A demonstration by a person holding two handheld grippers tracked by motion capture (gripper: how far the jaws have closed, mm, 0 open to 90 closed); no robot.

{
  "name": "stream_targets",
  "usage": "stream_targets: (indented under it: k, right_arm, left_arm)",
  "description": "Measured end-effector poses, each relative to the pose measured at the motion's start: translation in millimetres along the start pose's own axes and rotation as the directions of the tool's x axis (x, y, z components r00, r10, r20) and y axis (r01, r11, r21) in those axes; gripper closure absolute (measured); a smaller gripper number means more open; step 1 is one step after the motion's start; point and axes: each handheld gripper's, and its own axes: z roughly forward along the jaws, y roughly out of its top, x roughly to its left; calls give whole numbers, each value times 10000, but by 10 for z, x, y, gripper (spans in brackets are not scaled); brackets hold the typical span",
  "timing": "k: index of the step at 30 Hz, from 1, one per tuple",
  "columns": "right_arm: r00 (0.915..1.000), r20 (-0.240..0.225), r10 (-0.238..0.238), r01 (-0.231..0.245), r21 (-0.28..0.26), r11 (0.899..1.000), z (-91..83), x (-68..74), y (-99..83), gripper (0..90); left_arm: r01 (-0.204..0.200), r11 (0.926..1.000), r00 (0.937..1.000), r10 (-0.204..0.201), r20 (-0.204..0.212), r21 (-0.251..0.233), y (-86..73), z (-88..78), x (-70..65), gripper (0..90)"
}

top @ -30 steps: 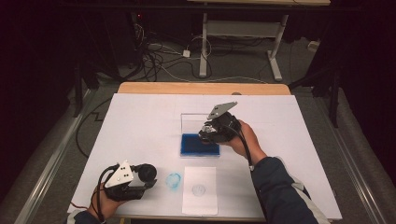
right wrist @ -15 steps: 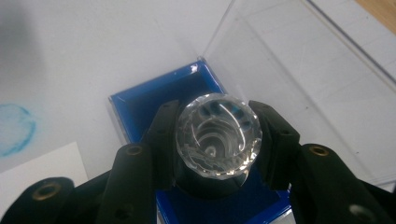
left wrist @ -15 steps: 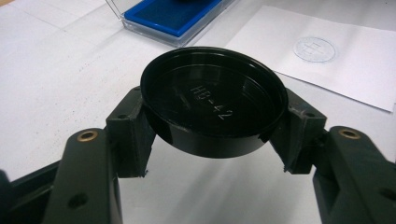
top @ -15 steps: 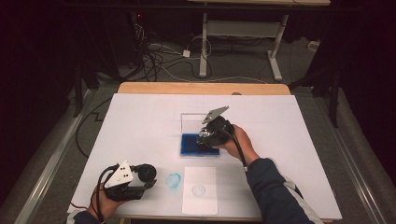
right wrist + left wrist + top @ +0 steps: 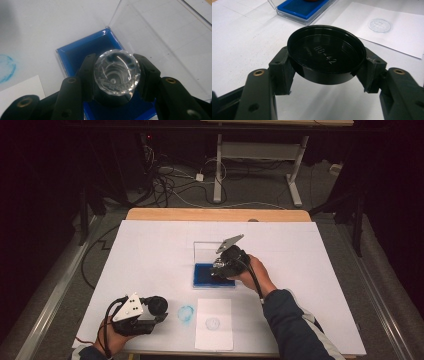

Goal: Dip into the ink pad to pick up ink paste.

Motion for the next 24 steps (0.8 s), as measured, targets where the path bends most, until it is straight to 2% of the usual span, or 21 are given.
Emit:
stream_targets:
  k: [6, 14, 24]
  right_arm:
    - [9999, 4, -103, 103, 41, 9999, 2, 7, 5, 572]
    - [9998, -208, 73, -74, -40, 10000, 1, -19, -12, 571]
    - [9999, -31, -140, 140, 118, 9998, 0, 5, 3, 571]
  left_arm:
    - [-32, 10000, 10000, 32, 26, 1, -1, 0, 1, 365]
    - [-57, 10000, 10000, 57, 26, 47, 0, 8, -3, 365]
    - [-76, 10000, 10000, 76, 22, 37, 0, -1, -1, 366]
